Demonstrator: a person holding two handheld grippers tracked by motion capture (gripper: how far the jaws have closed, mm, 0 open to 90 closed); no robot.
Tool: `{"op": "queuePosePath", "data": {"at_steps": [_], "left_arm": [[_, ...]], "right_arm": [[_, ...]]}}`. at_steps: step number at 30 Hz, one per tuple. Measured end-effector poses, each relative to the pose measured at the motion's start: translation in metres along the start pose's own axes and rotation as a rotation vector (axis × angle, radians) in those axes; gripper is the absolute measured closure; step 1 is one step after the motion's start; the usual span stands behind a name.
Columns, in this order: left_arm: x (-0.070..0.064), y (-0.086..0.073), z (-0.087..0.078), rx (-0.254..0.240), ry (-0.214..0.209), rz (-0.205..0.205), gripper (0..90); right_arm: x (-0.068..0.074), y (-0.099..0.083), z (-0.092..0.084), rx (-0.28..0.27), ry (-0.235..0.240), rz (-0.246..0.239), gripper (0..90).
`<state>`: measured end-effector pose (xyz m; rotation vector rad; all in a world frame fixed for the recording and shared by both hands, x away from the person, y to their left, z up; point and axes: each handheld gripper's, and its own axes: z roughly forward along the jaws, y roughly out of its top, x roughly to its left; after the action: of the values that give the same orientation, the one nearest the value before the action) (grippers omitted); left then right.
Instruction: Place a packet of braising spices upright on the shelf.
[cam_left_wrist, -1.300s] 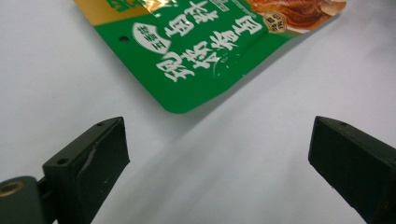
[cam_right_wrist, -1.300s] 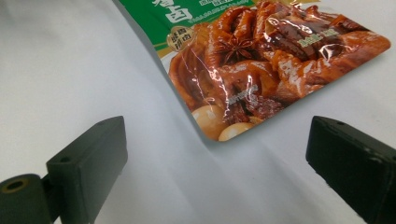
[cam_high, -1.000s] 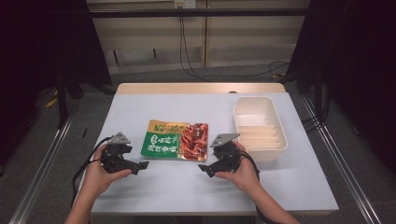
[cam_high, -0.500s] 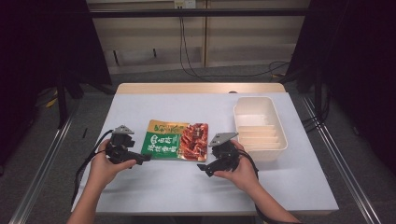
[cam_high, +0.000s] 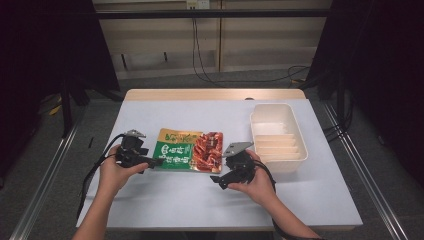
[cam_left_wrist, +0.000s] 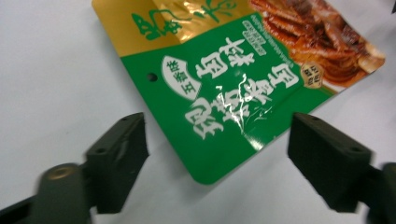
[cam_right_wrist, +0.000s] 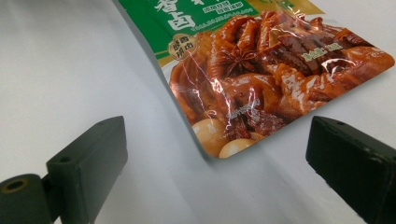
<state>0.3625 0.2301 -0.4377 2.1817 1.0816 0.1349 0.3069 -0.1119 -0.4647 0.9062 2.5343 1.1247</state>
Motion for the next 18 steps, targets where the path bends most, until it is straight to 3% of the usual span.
{"op": "queuePosePath", "data": {"at_steps": [3, 8, 11, 15, 16, 18], "left_arm": [[0.002, 0.002, 0.003, 0.0, 0.013, -0.002, 28.0], [0.007, 0.004, 0.008, 0.015, 0.04, -0.046, 31.2], [0.01, 0.005, 0.012, 0.015, 0.024, -0.102, 33.6], [0.014, 0.005, 0.016, 0.053, 0.01, -0.105, 37.1], [0.014, 0.005, 0.018, 0.037, 0.008, -0.128, 38.1], [0.016, 0.005, 0.02, 0.061, -0.01, -0.146, 39.5]], "right_arm": [[0.0, 0.0, 0.001, -0.002, 0.0, -0.003, 5.3], [0.0, 0.001, 0.001, -0.005, 0.005, -0.004, 5.3], [0.001, 0.001, 0.001, -0.011, 0.006, -0.003, 5.3], [0.0, 0.001, 0.001, -0.008, 0.006, -0.002, 5.3], [0.001, 0.001, 0.001, -0.01, 0.004, -0.002, 5.3], [0.0, 0.001, 0.001, -0.012, 0.006, -0.006, 5.3]]}}
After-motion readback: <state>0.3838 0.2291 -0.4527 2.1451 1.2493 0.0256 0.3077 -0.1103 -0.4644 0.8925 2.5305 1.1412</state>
